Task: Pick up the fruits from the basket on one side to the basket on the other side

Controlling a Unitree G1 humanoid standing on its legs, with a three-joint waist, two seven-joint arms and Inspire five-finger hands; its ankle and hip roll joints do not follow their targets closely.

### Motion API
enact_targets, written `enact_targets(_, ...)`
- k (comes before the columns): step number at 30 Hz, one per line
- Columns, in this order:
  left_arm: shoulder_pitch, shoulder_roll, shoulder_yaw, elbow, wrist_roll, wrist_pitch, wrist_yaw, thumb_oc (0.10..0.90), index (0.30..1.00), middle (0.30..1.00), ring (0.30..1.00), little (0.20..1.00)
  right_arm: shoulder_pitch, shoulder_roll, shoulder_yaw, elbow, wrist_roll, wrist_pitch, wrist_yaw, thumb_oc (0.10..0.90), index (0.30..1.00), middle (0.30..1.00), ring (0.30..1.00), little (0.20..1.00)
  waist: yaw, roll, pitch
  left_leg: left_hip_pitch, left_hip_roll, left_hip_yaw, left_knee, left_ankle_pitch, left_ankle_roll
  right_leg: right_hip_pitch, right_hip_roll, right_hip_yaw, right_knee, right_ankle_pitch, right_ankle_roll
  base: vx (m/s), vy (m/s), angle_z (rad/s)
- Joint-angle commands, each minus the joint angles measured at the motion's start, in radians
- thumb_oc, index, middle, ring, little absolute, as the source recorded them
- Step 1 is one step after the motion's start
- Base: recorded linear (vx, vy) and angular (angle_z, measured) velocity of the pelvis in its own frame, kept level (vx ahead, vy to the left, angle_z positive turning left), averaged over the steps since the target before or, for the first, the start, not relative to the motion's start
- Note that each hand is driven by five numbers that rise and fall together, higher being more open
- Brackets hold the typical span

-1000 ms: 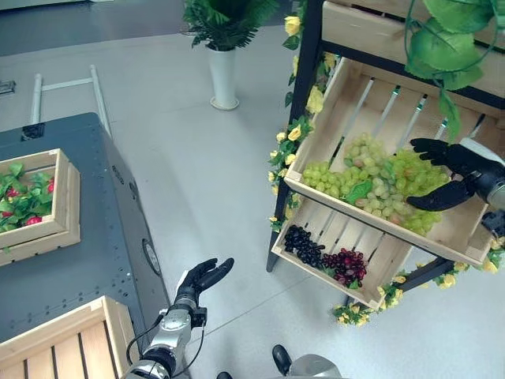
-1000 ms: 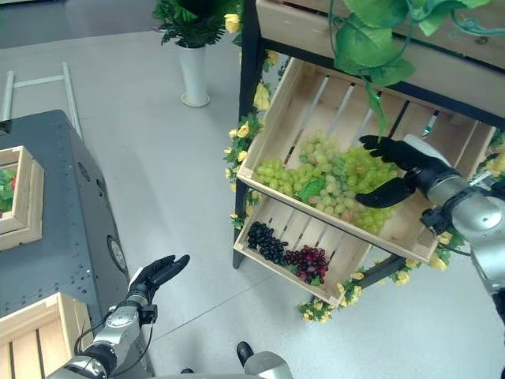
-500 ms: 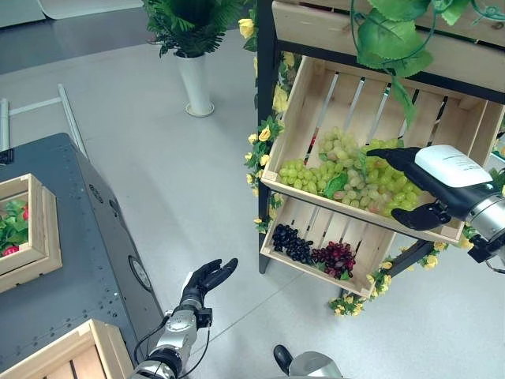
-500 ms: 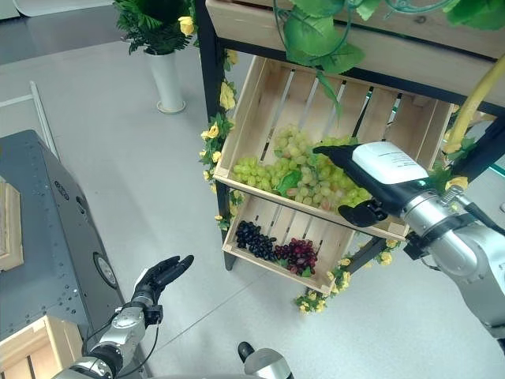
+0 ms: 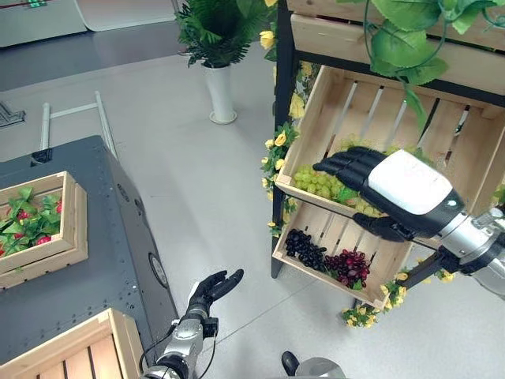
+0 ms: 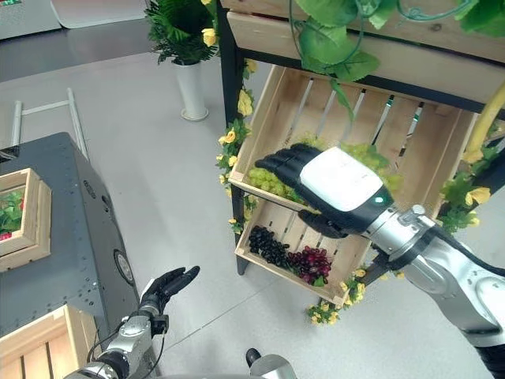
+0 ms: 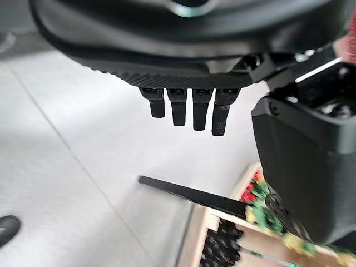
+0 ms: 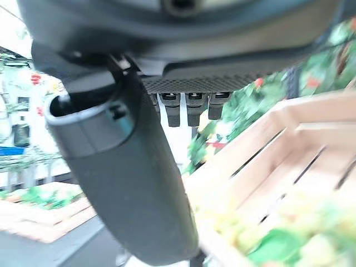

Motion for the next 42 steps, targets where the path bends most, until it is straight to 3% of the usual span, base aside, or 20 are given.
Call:
enact_targets(1, -0.039, 0.028, -0.006, 0.024, 0.071, -0.072, 0.018, 0.8, 0.9, 0.9, 0.9, 0.9, -0.126, 0.115, 0.01, 0.031, 0.141, 0.017, 0.001, 0.8, 0.9, 0.9, 0.9, 0.9, 0.075, -0.022, -0.039, 0.076, -0.066, -0.007, 0.021, -0.204, 0.037, -0.017, 0.065, -0.011, 0.014, -0.021, 0.016, -0.02, -0.056, 0.17)
enact_targets(11, 0.015, 0.011, -0.016, 0.051, 0.148, -0.045, 0.081, 0.8, 0.9, 0.9, 0.9, 0.9, -0.162, 0.318, 0.266, 0.164, 0.352, 0.074, 0.073, 0.8, 0.9, 0.9, 0.9, 0.9, 0.14, -0.024, -0.036, 0.068, -0.072, -0.041, 0.01, -0.169, 0.023, -0.013, 0.051, -0.064, 0.011, -0.008, 0.0, -0.03, -0.084, 0.11)
enact_targets(18, 0.054, 0.004, -0.019, 0.049, 0.169, -0.036, 0.106, 0.8, 0.9, 0.9, 0.9, 0.9, -0.15, 0.469, 0.439, 0.352, 0.369, 0.105, 0.046, 0.8, 0.9, 0.9, 0.9, 0.9, 0.19, -0.013, -0.039, 0.063, -0.078, -0.076, 0.01, -0.162, 0.015, 0.001, 0.035, -0.118, 0.002, -0.013, -0.007, 0.0, -0.067, 0.18)
enact_targets(25, 0.061, -0.008, -0.024, 0.05, 0.184, 0.012, 0.128, 0.8, 0.9, 0.9, 0.9, 0.9, -0.151, 0.559, 0.548, 0.57, 0.356, 0.163, 0.026, 0.8, 0.9, 0.9, 0.9, 0.9, 0.22, -0.006, -0.043, 0.063, -0.081, -0.107, 0.01, -0.156, 0.012, 0.017, 0.024, -0.165, 0.002, -0.024, -0.015, 0.01, -0.045, 0.19)
enact_targets(32, 0.073, -0.035, -0.035, 0.048, 0.181, 0.008, 0.131, 0.8, 0.9, 0.9, 0.9, 0.9, -0.131, 0.654, 0.566, 0.847, 0.368, 0.246, -0.031, 0.8, 0.9, 0.9, 0.9, 0.9, 0.247, 0.0, -0.042, 0.061, -0.083, -0.136, 0.01, -0.155, 0.015, 0.031, 0.015, -0.207, 0.006, -0.037, -0.022, 0.01, -0.036, 0.12)
enact_targets(38, 0.087, -0.054, -0.061, 0.052, 0.214, -0.043, 0.098, 0.8, 0.9, 0.9, 0.9, 0.9, -0.114, 0.752, 0.524, 1.094, 0.375, 0.206, -0.008, 0.8, 0.9, 0.9, 0.9, 0.9, 0.268, 0.008, -0.036, 0.062, -0.084, -0.16, 0.01, -0.154, 0.021, 0.042, 0.013, -0.225, 0.01, -0.049, -0.028, 0.03, -0.03, 0.11)
enact_targets(40, 0.093, -0.054, -0.072, 0.059, 0.229, -0.056, 0.084, 0.8, 0.9, 0.9, 0.9, 0.9, -0.118, 0.775, 0.503, 1.183, 0.435, 0.193, 0.005, 0.8, 0.9, 0.9, 0.9, 0.9, 0.277, 0.011, -0.032, 0.064, -0.086, -0.169, 0.01, -0.155, 0.025, 0.049, 0.014, -0.23, 0.011, -0.053, -0.031, 0.03, -0.028, 0.18)
enact_targets(42, 0.095, -0.054, -0.079, 0.07, 0.235, -0.066, 0.075, 0.8, 0.9, 0.9, 0.9, 0.9, -0.119, 0.793, 0.482, 1.283, 0.446, 0.149, 0.007, 0.8, 0.9, 0.9, 0.9, 0.9, 0.283, 0.013, -0.031, 0.067, -0.087, -0.175, 0.01, -0.156, 0.026, 0.055, 0.015, -0.233, 0.01, -0.056, -0.033, 0.02, -0.016, 0.21)
